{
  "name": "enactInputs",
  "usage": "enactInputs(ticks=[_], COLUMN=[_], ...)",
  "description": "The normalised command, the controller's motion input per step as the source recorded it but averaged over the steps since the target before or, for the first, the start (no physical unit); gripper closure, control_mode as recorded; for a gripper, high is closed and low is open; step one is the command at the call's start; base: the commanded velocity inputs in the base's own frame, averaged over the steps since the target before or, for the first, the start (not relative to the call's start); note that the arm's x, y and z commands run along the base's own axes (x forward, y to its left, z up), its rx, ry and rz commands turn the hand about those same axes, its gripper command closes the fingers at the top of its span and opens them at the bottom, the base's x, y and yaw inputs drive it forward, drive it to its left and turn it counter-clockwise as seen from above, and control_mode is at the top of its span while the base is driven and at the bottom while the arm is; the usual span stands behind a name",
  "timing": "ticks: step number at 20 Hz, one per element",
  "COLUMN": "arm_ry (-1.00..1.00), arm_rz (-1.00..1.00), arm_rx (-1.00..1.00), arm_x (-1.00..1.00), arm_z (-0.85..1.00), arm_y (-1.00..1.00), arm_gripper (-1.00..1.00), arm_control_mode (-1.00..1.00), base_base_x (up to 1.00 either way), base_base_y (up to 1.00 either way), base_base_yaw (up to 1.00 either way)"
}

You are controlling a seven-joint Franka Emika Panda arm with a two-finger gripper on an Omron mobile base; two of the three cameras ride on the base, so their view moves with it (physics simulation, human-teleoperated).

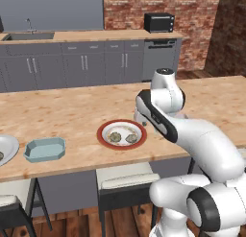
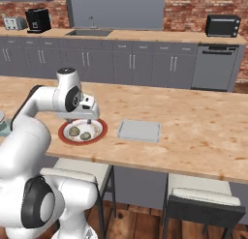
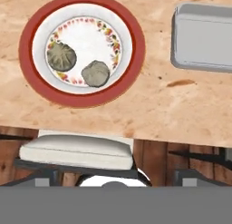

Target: Place two dumplings into each of the tupperware containers and then place the containers in the fridge.

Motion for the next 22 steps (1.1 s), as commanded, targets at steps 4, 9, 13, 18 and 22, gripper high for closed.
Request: enactInputs(ticks=[4, 9, 13, 18, 22], arm_ry=[0.06, 0.11, 0.16, 0.10, 0.00], arm_rz=[0.08, 0.03, 0.00, 0.01, 0.06], arm_rx=[0.00, 0.00, 0.00, 0.00, 0.00], arm_x=[0.64, 0.65, 0.57, 0.38, 0.22], arm_z=[-0.54, -0.48, -0.41, -0.36, -0.33], arm_y=[0.08, 0.22, 0.38, 0.15, 0.00], arm_gripper=[-1.00, -1.00, -1.00, -1.00, -1.00], arm_control_mode=[-1.00, -1.00, -1.00, -1.00, -1.00], base_base_x=[0.00, 0.00, 0.00, 0.00, 0.00], base_base_y=[0.00, 0.00, 0.00, 0.00, 0.00], base_base_yaw=[0.00, 0.00, 0.00, 0.00, 0.00])
